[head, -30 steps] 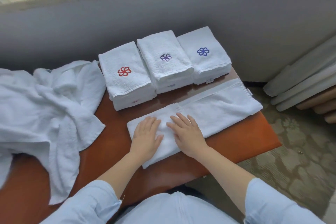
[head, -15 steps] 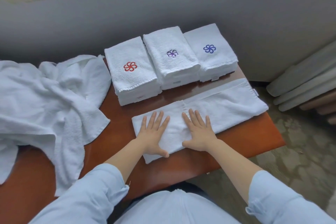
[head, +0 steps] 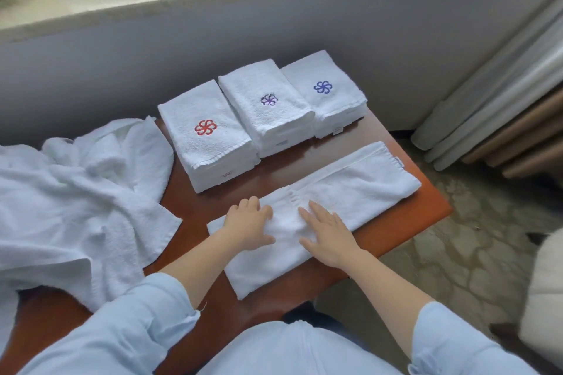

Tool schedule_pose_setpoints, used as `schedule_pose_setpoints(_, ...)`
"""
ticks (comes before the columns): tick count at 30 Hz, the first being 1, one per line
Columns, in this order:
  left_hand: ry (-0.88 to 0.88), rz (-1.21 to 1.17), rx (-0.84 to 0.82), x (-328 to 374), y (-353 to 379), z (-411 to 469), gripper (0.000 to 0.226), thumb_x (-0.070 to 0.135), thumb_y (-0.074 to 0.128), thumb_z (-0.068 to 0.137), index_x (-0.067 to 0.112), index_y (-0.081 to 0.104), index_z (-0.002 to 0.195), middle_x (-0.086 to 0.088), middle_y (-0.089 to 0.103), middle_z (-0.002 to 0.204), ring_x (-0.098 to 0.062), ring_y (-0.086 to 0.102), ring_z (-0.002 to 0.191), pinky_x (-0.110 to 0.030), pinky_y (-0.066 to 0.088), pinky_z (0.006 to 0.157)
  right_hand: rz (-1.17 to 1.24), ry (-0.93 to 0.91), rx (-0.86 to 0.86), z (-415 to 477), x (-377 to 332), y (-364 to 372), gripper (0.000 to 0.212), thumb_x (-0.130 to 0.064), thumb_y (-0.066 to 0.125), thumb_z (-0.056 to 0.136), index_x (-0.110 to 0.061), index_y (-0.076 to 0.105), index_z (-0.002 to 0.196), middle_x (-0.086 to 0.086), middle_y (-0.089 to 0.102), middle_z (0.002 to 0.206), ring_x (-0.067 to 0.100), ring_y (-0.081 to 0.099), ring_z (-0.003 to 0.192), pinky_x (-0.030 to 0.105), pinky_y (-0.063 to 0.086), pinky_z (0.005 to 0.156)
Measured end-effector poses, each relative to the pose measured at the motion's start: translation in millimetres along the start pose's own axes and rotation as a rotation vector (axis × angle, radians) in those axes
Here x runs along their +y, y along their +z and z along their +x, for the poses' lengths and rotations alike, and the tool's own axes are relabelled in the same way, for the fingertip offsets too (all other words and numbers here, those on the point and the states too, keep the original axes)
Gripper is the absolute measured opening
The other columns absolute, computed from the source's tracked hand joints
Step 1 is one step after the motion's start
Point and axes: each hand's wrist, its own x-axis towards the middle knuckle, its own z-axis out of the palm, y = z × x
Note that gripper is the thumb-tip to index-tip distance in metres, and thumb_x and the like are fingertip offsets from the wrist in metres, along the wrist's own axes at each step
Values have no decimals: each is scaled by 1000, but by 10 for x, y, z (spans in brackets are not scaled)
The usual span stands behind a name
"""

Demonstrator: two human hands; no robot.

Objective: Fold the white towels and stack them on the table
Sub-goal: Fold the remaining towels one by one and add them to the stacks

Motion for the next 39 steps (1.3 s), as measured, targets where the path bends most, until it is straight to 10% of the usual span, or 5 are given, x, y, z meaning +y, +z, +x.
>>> schedule_pose_setpoints(7, 188, -101, 188, 403, -86, 305, 44, 44, 58, 92, 26, 51, 131, 3, 50, 130, -19, 47, 123, -32, 43, 92, 260, 224, 223, -347, 185, -35, 57, -31, 49, 98, -28, 31, 152, -7, 29, 157, 13, 29, 143, 33, 36, 110)
schedule_pose_setpoints(18, 287, -157, 155, 1318, -813, 1270, 50, 42, 58, 93, 26, 45, 139, 0, 45, 141, -22, 45, 129, -37, 45, 93, 455, 524, 481, -318, 1248, -711, 58, -27, 58, 92, -28, 38, 146, -2, 40, 148, 19, 41, 130, 37, 44, 96)
schedule_pose_setpoints(29, 179, -197, 121, 2018, -1102, 2224, 70, 43, 64, 92, 22, 30, 150, -1, 38, 154, -23, 42, 137, -38, 45, 102, 401, 617, 337, 102, 2094, -1071, 69, -44, 62, 88, -26, 34, 148, 0, 42, 142, 21, 42, 128, 39, 47, 90)
schedule_pose_setpoints(39, 219, -57, 46, 2249, -1235, 2685, 47, 33, 76, 82, 23, 55, 123, 1, 59, 117, -18, 56, 100, -29, 53, 78, 442, 569, 304, 261, 2260, -1102, 58, -41, 69, 78, -31, 48, 131, -9, 51, 113, 14, 57, 92, 30, 46, 70)
